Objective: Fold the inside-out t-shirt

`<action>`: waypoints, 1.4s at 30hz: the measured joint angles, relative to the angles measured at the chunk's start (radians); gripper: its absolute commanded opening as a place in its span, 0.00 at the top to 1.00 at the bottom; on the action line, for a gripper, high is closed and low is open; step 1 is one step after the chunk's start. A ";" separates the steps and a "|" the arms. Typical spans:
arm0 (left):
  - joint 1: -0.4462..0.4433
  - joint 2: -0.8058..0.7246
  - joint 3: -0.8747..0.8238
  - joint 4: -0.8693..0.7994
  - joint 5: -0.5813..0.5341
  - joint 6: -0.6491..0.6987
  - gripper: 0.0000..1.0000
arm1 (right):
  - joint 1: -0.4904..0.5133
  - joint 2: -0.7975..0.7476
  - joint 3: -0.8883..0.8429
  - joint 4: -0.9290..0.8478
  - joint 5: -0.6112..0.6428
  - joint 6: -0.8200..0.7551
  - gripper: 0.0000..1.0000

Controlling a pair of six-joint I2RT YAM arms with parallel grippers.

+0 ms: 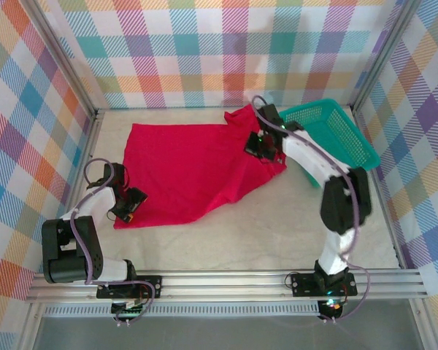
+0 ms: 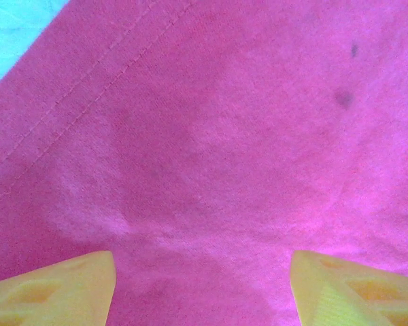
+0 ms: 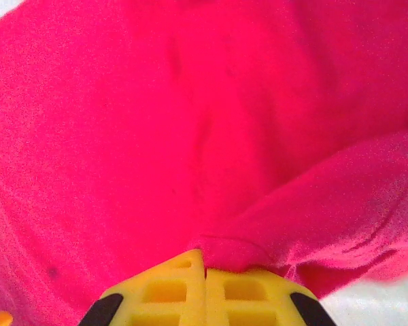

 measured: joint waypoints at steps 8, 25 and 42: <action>0.000 -0.011 0.000 0.000 -0.010 0.000 0.31 | -0.016 0.138 0.060 -0.044 -0.043 -0.079 0.56; 0.000 -0.029 -0.008 0.000 -0.007 0.000 0.31 | -0.082 0.016 -0.254 0.054 -0.037 -0.092 0.50; 0.000 -0.031 -0.011 0.007 -0.007 -0.001 0.31 | -0.089 0.047 -0.214 0.059 -0.046 -0.096 1.00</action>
